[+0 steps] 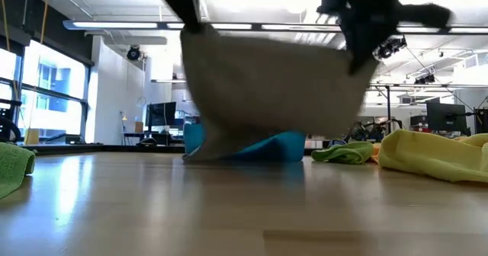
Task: Fold microfiber towels
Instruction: Fold the gray microfiber cloth
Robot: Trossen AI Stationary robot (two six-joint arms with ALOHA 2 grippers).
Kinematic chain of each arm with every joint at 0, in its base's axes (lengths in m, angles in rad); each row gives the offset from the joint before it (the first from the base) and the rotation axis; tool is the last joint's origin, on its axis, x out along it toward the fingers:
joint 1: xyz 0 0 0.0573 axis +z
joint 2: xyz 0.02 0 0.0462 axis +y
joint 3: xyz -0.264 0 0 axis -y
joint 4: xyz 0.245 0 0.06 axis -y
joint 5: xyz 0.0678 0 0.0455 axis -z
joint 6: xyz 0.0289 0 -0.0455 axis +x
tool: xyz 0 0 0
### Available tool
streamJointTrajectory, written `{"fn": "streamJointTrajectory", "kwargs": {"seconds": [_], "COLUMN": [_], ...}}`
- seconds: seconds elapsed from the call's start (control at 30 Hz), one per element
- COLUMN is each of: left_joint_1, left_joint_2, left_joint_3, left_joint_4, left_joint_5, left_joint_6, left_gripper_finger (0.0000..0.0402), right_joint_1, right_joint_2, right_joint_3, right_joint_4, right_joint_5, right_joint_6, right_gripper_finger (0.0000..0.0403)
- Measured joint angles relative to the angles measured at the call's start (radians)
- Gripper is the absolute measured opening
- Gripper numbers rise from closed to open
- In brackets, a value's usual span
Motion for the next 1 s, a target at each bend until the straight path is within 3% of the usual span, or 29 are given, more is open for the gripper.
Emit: {"fn": "streamJointTrajectory", "kwargs": {"seconds": [0.17, 0.4, 0.53, 0.63, 1.0], "left_joint_1": [-0.056, -0.085, -0.069, -0.053, 0.008], "left_joint_2": [0.0, -0.001, -0.001, -0.001, -0.002], "left_joint_3": [-0.154, -0.203, -0.203, -0.203, -0.245], "left_joint_4": [0.278, 0.513, 0.476, 0.397, 0.268], "left_joint_5": [0.197, 0.467, 0.462, 0.43, 0.355], "left_joint_6": [-0.012, 0.085, 0.075, 0.03, -0.276], "left_gripper_finger": [0.0, 0.0, 0.0, 0.0, 0.0], "right_joint_1": [0.086, 0.152, 0.14, 0.117, -0.035], "right_joint_2": [0.001, 0.0, 0.002, 0.003, 0.066], "right_joint_3": [-0.154, -0.175, -0.175, -0.176, -0.176], "right_joint_4": [0.206, 0.347, 0.376, 0.38, 0.506], "right_joint_5": [-0.174, -0.353, -0.386, -0.346, -0.297], "right_joint_6": [0.043, 0.064, 0.051, 0.0, -0.241], "right_gripper_finger": [0.0, 0.0, 0.0, 0.0, 0.0]}}
